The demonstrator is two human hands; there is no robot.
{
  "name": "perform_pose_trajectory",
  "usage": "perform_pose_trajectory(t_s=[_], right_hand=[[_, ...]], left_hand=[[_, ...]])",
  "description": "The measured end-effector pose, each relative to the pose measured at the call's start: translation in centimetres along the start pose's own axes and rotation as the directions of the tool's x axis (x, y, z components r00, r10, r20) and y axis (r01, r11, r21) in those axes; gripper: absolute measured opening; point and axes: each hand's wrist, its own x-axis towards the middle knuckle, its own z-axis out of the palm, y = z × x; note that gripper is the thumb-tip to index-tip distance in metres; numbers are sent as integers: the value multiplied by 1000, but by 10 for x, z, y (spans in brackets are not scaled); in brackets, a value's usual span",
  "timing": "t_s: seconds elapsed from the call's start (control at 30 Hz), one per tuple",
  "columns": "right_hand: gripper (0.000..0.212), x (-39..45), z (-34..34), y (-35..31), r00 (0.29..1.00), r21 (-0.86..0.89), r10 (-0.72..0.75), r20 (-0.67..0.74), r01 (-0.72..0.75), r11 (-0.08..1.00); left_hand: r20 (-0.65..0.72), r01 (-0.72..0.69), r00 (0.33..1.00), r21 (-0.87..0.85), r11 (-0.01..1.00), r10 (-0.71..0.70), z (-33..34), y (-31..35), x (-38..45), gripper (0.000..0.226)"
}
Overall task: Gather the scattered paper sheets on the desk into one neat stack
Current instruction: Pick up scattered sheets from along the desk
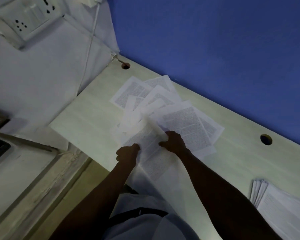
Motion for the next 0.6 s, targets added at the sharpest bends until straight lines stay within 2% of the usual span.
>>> perform_pose_trajectory(t_s=[0.07,0.17,0.23,0.3,0.37,0.47,0.53,0.6], right_hand=[[66,1,-12,4,998,60,25,-64,-21,998],[63,4,-36,18,975,157,127,-180,-99,983],[55,7,-53,34,939,90,199,-280,-181,979],[55,11,-65,50,919,-19,246,-308,-264,964],[64,14,-72,63,928,-61,298,-223,-319,946],[92,22,-75,69,932,-33,334,-141,-341,939],[105,26,-73,67,913,118,382,-145,-367,923],[116,28,-69,67,897,251,427,-112,-391,886]], left_hand=[[29,-7,1000,-94,996,9,8,5,4,58],[-2,-107,994,-98,989,107,24,34,-16,21],[28,-168,985,-71,983,171,43,50,-19,17],[124,-152,980,-53,987,158,63,62,-18,17],[210,-130,968,-61,990,140,77,71,-22,16],[343,-79,929,-181,980,138,91,82,-33,18],[383,-73,913,-183,980,139,99,85,-38,21],[394,-134,899,-174,976,194,102,84,-36,35]])
